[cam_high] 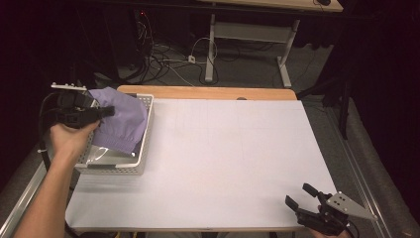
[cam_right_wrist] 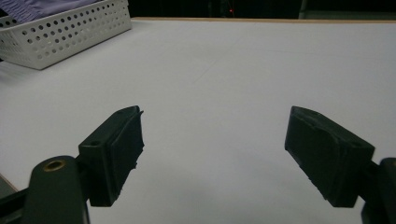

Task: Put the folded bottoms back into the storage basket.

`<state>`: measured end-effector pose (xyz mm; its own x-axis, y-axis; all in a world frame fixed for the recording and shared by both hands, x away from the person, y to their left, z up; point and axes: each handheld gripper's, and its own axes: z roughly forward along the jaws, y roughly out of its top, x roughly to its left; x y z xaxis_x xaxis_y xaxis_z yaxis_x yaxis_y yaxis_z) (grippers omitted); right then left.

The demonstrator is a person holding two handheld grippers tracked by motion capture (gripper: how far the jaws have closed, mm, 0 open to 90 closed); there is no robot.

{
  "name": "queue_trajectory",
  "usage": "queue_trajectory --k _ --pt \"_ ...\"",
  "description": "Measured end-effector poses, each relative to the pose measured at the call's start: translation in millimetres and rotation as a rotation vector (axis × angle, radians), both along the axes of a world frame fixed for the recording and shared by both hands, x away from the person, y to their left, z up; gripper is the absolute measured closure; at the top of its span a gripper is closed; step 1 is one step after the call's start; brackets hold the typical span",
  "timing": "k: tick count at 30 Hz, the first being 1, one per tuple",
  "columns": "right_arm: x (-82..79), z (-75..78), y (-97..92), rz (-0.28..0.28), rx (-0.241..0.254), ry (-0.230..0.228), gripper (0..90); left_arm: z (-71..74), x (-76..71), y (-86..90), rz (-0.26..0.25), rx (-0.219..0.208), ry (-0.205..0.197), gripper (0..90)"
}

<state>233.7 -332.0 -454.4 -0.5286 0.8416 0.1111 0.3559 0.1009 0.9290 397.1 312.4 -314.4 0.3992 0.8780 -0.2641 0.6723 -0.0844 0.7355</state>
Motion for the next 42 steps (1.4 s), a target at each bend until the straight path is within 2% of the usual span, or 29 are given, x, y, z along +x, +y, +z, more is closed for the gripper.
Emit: queue_trajectory --k 10,21,26,34,42 --pt "0.3 -0.1 0.1 0.0 0.0 0.001 20.3 -12.6 5.5 3.3 0.008 -0.004 0.021 81.2" --pt "0.5 -0.2 -0.1 0.0 0.001 0.001 20.2 -21.5 11.6 -3.3 -0.018 -0.001 0.022 81.1" --pt "0.4 -0.2 -0.2 0.001 0.0 0.002 20.2 -30.9 16.5 -3.4 -0.008 0.004 0.046 81.1" --pt "0.5 -0.3 -0.1 -0.001 -0.001 0.003 20.2 -42.2 25.0 -8.7 0.002 0.065 0.08 80.9" --pt "0.6 -0.3 -0.4 0.0 -0.001 0.002 20.2 -55.6 28.5 -4.9 0.036 0.054 0.095 80.8"
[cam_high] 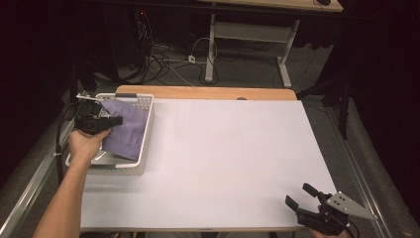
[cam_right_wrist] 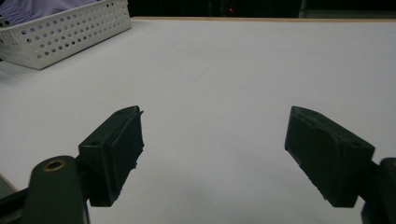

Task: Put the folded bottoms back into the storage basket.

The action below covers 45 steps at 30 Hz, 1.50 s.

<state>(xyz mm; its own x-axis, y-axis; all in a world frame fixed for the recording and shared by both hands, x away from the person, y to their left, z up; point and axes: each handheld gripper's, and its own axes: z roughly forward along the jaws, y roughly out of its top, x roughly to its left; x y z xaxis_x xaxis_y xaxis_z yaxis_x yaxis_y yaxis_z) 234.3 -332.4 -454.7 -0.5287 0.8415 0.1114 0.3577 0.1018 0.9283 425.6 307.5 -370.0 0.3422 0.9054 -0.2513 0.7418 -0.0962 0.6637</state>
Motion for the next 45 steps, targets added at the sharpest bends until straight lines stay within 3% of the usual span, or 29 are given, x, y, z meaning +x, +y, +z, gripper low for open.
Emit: queue_trajectory --k 16,30,45 --pt "0.0 0.0 0.1 -0.002 0.0 0.001 20.2 -8.5 4.5 1.2 0.03 0.068 0.023 80.0" --pt "0.3 -0.1 0.1 -0.002 -0.001 0.002 20.2 -26.4 3.1 12.4 0.094 0.06 0.015 78.3" --pt "0.3 -0.1 0.0 -0.003 0.0 0.004 20.2 -41.5 10.9 11.1 0.113 0.078 0.071 74.7"
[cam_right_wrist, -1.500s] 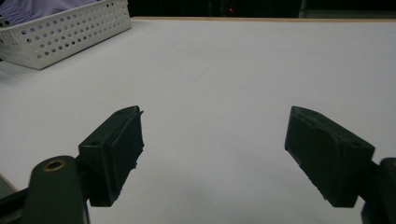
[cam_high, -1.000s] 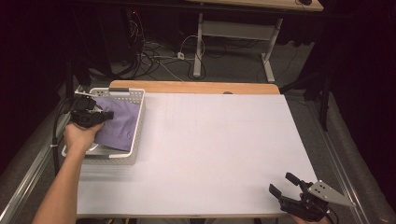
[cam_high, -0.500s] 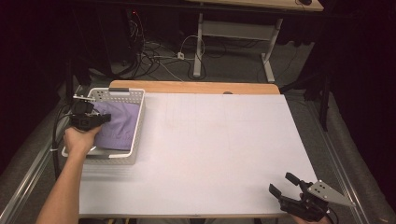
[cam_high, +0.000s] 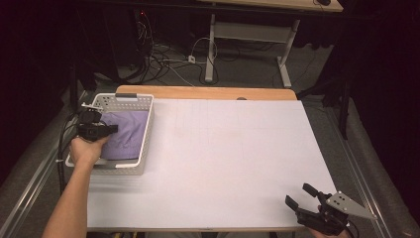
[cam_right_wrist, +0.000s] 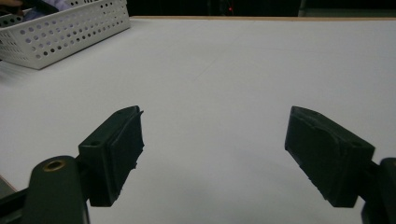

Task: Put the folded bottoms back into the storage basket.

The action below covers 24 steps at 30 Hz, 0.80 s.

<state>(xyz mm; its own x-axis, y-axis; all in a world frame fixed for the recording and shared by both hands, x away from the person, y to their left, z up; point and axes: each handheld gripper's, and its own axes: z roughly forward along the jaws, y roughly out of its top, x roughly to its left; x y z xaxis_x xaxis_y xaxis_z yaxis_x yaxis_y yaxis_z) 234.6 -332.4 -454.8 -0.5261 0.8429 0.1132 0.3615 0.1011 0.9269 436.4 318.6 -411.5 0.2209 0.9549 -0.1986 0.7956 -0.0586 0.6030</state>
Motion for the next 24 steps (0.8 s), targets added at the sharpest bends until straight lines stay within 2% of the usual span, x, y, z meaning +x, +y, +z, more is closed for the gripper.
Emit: queue_trajectory --k 2,8,12,15,24 --pt "-0.1 0.0 -0.1 -0.002 0.001 0.002 20.2 -0.7 0.5 -1.1 0.0 0.001 0.0 73.0" --pt "-0.2 0.1 -0.1 -0.002 0.003 0.001 20.2 -0.1 -0.1 -3.0 0.009 0.02 -0.009 51.2" --pt "-0.1 0.0 -0.1 -0.001 0.002 0.001 20.2 1.8 -2.2 -3.9 0.019 0.043 -0.024 41.3" --pt "-0.1 0.0 -0.1 -0.002 0.002 0.001 20.2 3.9 -4.1 -3.7 0.024 0.045 -0.039 37.8" --pt "0.3 0.0 -0.4 -0.003 0.005 0.001 20.2 12.1 -11.4 -1.7 0.029 0.037 -0.075 35.4"
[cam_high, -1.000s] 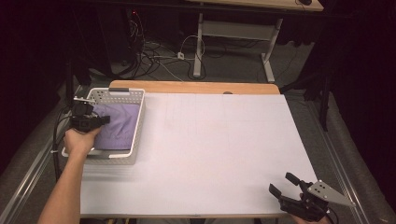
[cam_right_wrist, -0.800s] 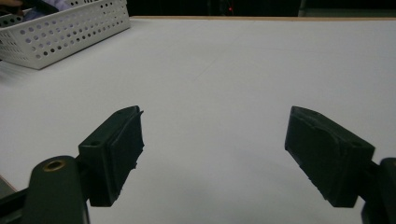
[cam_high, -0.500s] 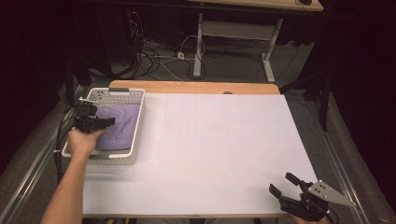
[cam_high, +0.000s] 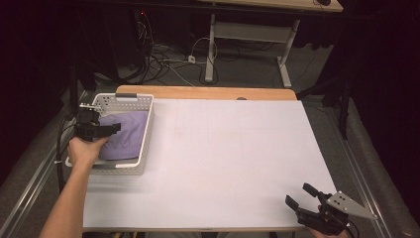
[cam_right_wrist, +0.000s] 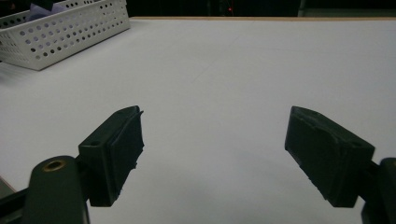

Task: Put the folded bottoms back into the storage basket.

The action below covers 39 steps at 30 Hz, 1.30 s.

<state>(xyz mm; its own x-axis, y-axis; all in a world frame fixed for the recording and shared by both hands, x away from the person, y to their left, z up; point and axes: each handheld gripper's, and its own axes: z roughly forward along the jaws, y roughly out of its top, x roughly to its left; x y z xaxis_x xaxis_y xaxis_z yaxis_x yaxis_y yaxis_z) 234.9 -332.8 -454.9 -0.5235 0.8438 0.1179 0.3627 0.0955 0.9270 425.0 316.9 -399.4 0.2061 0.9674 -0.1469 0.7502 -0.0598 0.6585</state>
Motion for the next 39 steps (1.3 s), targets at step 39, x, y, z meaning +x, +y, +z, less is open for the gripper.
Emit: queue_trajectory --k 39 --pt "-1.0 0.5 -0.4 -0.001 0.003 -0.004 20.2 35.3 -45.6 -4.7 -0.076 -0.011 -0.178 30.6"
